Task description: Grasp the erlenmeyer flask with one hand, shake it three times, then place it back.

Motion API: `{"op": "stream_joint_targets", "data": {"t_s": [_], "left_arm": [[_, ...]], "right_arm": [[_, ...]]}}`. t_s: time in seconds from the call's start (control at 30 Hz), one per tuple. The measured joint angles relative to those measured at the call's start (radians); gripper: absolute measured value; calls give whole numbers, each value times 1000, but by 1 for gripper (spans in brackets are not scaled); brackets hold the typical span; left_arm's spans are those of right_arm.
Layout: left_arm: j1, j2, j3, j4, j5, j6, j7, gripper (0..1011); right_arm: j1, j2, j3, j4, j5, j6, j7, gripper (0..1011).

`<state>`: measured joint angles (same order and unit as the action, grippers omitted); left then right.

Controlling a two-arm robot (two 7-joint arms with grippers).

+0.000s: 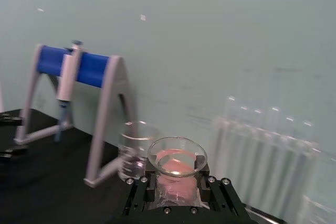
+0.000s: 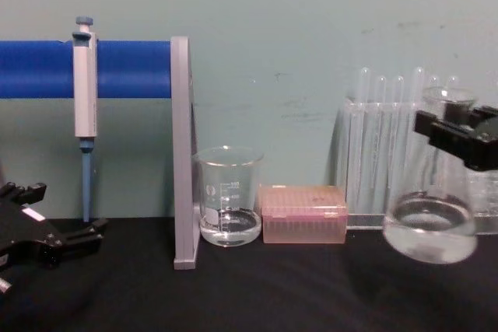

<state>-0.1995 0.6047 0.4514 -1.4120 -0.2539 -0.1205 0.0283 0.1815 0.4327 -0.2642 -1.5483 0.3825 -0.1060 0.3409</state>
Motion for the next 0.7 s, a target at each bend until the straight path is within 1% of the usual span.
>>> {"op": "stream_joint_targets", "data": {"t_s": [0.13,0.2,0.33,0.5,0.6,0.63,0.67,0.7], "left_arm": [[0,0,0,0,0,0,0,1001],[0,0,0,0,0,0,0,1001],[0,0,0,0,0,0,0,1001],[0,0,0,0,0,0,0,1001],[0,0,0,0,0,0,0,1001],[0,0,0,0,0,0,0,1001],[0,0,0,0,0,0,0,1001],[0,0,0,0,0,0,0,1001]], "right_arm": [[-17,-7,23,-5,-15,10,-28,450],[-19,-12,29,-5,-21,13,-31,449],[-12,-22,29,4,-27,15,-20,449],[17,-44,5,30,-31,15,31,449],[44,-57,-28,51,-25,15,82,449],[44,-57,-28,51,-25,15,82,449],[55,-61,-43,61,-19,14,107,449],[60,-63,-52,66,-17,13,118,450]]}}
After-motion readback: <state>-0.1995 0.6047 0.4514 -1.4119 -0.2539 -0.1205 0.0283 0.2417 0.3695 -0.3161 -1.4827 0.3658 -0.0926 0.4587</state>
